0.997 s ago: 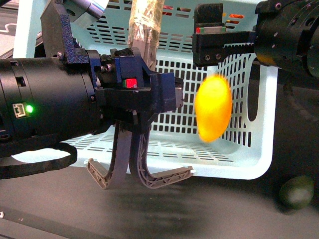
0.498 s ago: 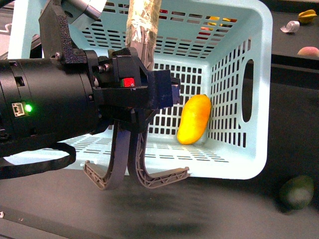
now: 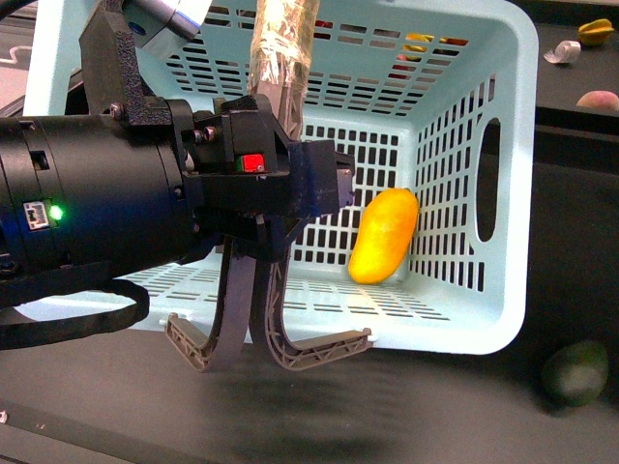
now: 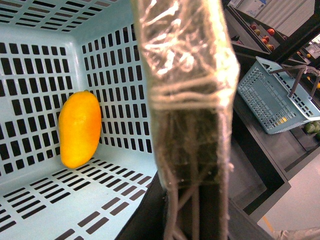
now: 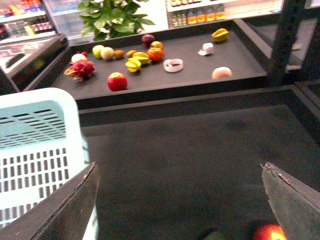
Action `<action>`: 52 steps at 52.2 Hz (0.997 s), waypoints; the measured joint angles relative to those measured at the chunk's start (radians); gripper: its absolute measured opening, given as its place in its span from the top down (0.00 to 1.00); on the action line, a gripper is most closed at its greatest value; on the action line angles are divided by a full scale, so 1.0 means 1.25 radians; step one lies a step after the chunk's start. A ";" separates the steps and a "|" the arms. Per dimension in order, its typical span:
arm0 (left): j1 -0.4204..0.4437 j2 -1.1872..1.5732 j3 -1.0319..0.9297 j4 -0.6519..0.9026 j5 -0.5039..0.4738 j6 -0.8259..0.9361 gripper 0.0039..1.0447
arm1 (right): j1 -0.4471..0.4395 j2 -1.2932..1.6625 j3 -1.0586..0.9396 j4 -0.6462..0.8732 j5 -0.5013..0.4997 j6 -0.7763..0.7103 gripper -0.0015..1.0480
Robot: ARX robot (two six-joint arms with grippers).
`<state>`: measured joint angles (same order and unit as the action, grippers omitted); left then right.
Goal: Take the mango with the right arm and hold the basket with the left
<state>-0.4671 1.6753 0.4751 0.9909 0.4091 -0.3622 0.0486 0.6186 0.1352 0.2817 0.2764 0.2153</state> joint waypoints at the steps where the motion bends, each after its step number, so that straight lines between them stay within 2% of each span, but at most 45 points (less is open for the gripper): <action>1: 0.000 0.000 0.000 0.000 0.000 0.000 0.92 | -0.002 -0.011 -0.002 -0.010 0.001 0.001 0.08; 6: 0.000 0.000 0.000 0.000 -0.005 0.000 0.92 | -0.014 -0.067 -0.017 -0.049 0.004 0.008 0.08; 25: 0.000 0.000 0.000 0.000 -0.004 0.001 0.92 | -0.016 -0.074 -0.017 -0.050 0.004 0.014 0.08; 27: 0.000 0.000 0.000 0.000 -0.004 0.002 0.92 | -0.023 -0.074 -0.027 -0.018 -0.035 -0.004 0.10; 31: 0.000 0.000 0.000 0.000 -0.004 0.001 0.92 | -0.036 -0.083 -0.069 0.102 -0.161 -0.070 0.22; 34: 0.000 0.000 0.000 0.000 -0.004 0.001 0.92 | -0.035 -0.088 -0.091 0.159 -0.209 -0.110 0.30; 37: 0.000 0.000 0.000 0.000 -0.004 0.001 0.92 | -0.035 -0.099 -0.101 0.165 -0.222 -0.130 0.37; 44: 0.000 0.000 0.000 0.000 -0.004 0.002 0.92 | -0.038 -0.159 -0.105 0.110 -0.220 -0.161 0.64; 52: 0.000 0.000 0.000 0.000 -0.004 0.001 0.92 | -0.038 -0.211 -0.105 0.060 -0.220 -0.167 0.88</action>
<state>-0.4671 1.6753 0.4751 0.9909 0.4038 -0.3614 0.0013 0.3546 0.0044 0.3565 0.0013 0.0067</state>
